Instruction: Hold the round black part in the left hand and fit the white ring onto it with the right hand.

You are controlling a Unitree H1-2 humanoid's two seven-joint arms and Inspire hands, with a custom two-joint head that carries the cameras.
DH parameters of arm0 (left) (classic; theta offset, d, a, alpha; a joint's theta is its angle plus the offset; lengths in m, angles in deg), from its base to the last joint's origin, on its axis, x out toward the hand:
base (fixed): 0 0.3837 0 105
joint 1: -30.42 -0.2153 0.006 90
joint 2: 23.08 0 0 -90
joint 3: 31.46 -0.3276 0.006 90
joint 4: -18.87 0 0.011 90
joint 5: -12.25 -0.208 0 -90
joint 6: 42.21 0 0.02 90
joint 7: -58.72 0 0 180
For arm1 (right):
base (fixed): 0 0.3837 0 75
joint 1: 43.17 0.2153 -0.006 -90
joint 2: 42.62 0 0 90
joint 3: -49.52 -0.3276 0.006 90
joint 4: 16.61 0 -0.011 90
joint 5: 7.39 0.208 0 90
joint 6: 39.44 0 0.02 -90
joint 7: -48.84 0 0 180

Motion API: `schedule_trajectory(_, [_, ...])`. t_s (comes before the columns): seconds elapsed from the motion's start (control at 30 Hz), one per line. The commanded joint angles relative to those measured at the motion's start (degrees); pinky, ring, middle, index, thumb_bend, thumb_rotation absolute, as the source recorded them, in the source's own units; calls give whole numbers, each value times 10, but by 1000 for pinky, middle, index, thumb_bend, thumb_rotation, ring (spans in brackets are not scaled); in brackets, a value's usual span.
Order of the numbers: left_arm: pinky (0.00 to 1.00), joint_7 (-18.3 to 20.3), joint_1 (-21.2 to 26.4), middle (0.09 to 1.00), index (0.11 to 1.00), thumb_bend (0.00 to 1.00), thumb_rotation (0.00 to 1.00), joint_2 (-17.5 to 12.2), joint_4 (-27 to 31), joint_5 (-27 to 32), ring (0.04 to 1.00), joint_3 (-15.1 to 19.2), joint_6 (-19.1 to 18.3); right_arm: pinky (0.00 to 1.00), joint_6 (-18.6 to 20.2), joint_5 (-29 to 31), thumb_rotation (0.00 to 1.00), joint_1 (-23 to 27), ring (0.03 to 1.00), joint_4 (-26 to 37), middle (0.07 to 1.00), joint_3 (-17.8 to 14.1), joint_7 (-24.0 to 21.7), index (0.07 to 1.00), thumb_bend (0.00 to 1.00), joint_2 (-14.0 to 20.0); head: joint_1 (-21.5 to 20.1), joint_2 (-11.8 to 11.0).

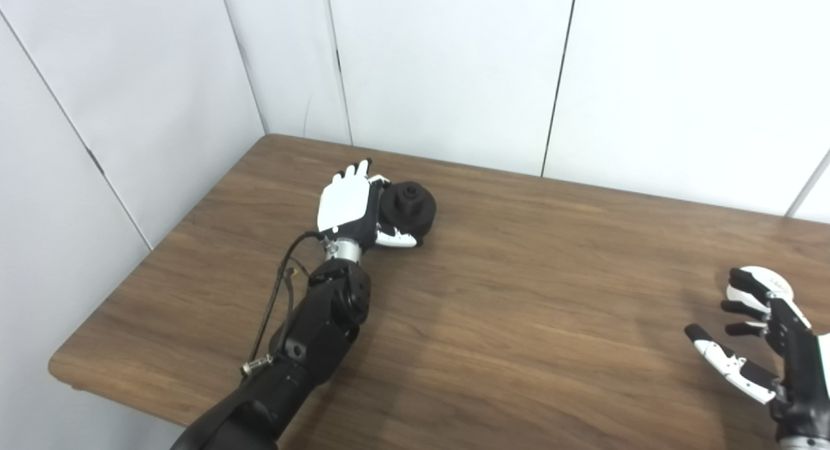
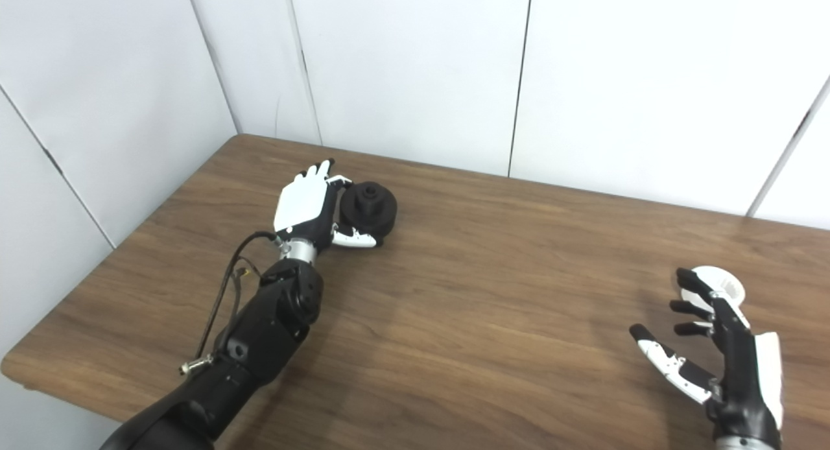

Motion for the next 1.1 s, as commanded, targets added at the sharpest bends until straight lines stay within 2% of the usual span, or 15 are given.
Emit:
schedule_trajectory(0.0, [1000, -5, 16, 1000, 619, 850, 264, -8, 4, 1, 1000, 0, 4, 554, -10, -9, 191, 1, 686, 1, 796, -5, 4, 789, 599, 11, 0, 1])
schedule_trajectory(0.13, [1000, 2, 9, 1000, 617, 870, 274, -4, 16, 7, 1000, -2, 9, 547, -8, -6, 203, 2, 685, 3, 797, -5, 2, 790, 596, 9, -2, 2])
schedule_trajectory(0.23, [1000, 3, 3, 995, 614, 877, 285, 0, 26, 7, 1000, -10, 13, 543, -10, -5, 171, 3, 684, 5, 798, -5, 3, 787, 594, 8, -2, 4])
schedule_trajectory(0.6, [1000, 44, -43, 995, 608, 942, 356, 39, 92, 38, 1000, -40, 39, 541, -4, -12, 195, 2, 686, 12, 798, -5, 3, 787, 596, 6, -11, 10])
schedule_trajectory(0.83, [1000, 62, -82, 992, 607, 906, 320, 62, 145, 33, 1000, -66, 47, 548, 7, -21, 224, -2, 687, 23, 792, -4, 3, 790, 594, 6, -21, 15])
schedule_trajectory(1.07, [1000, 70, -124, 984, 604, 937, 321, 75, 184, 22, 1000, -97, 84, 563, 7, -15, 197, -2, 696, 26, 799, -3, 1, 795, 593, 2, -41, 22])
